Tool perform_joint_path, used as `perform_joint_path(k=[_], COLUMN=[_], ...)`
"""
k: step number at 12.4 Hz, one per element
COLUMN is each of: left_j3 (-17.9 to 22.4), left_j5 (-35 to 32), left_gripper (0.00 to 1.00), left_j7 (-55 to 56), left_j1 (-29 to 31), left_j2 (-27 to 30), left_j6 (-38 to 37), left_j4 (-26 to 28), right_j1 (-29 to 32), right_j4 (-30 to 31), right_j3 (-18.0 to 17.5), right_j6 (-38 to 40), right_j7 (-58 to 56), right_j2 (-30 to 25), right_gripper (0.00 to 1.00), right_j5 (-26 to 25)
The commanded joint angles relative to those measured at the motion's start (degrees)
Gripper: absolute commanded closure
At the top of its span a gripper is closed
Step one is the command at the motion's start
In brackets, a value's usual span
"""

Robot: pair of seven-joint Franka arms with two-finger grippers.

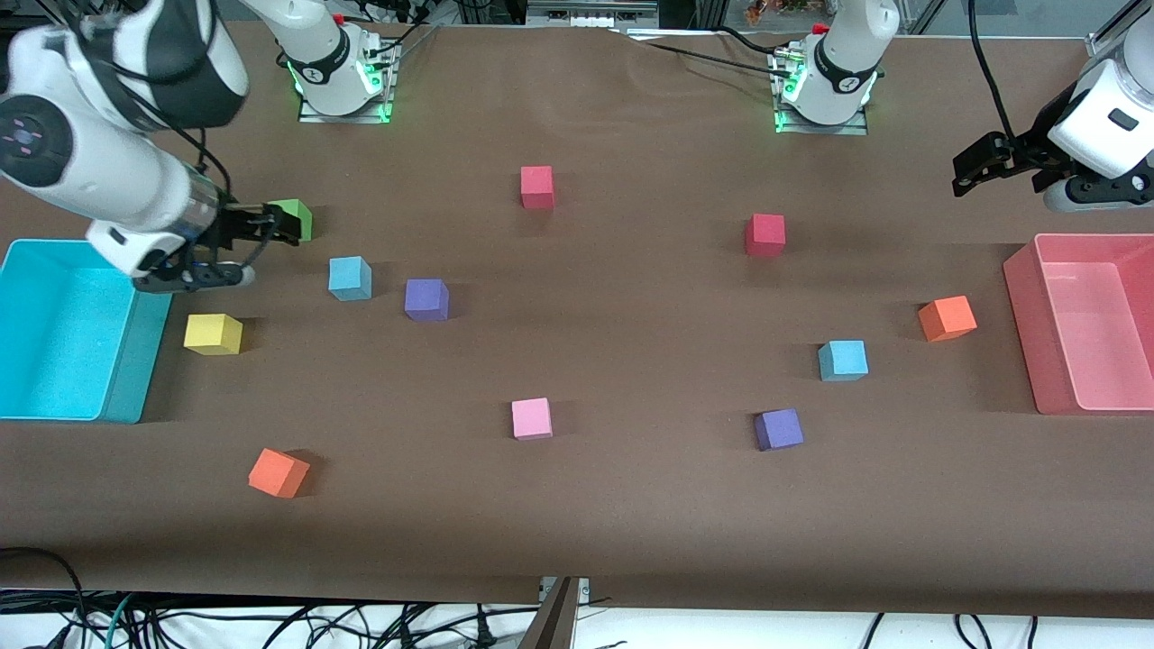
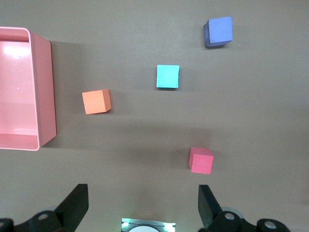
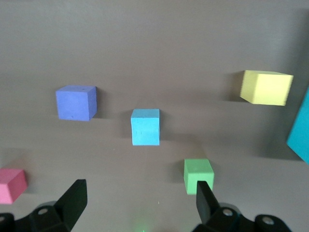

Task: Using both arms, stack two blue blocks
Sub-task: 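Reach the right gripper down to the light blue cube near the green cube, then close the right gripper on the light blue cube and lift it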

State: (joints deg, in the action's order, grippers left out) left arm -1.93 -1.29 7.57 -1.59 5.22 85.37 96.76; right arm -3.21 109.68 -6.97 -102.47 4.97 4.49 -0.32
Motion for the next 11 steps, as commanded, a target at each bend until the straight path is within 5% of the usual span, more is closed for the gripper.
perform_joint_path(k=[1, 4, 11], left_j3=[-0.09, -0.09, -0.09], left_j5=[-0.38, -0.38, -0.38], left_gripper=[0.00, 0.00, 0.00], left_j7=[0.08, 0.07, -0.01], left_j1=[0.19, 0.19, 0.19], left_j2=[0.23, 0.23, 0.14], left_j6=[-1.00, -1.00, -0.82], left_j4=[-0.69, -0.52, -0.17], right_j1=[0.13, 0.05, -0.57], right_j4=[12.17, 22.06, 23.03], right_j3=[0.03, 0.03, 0.03], right_j6=[-13.13, -29.34, -35.43], right_j7=[0.65, 0.65, 0.56], right_j2=[-0.98, 3.57, 11.86], right_gripper=[0.00, 0.00, 0.00], right_j5=[0.05, 0.05, 0.05])
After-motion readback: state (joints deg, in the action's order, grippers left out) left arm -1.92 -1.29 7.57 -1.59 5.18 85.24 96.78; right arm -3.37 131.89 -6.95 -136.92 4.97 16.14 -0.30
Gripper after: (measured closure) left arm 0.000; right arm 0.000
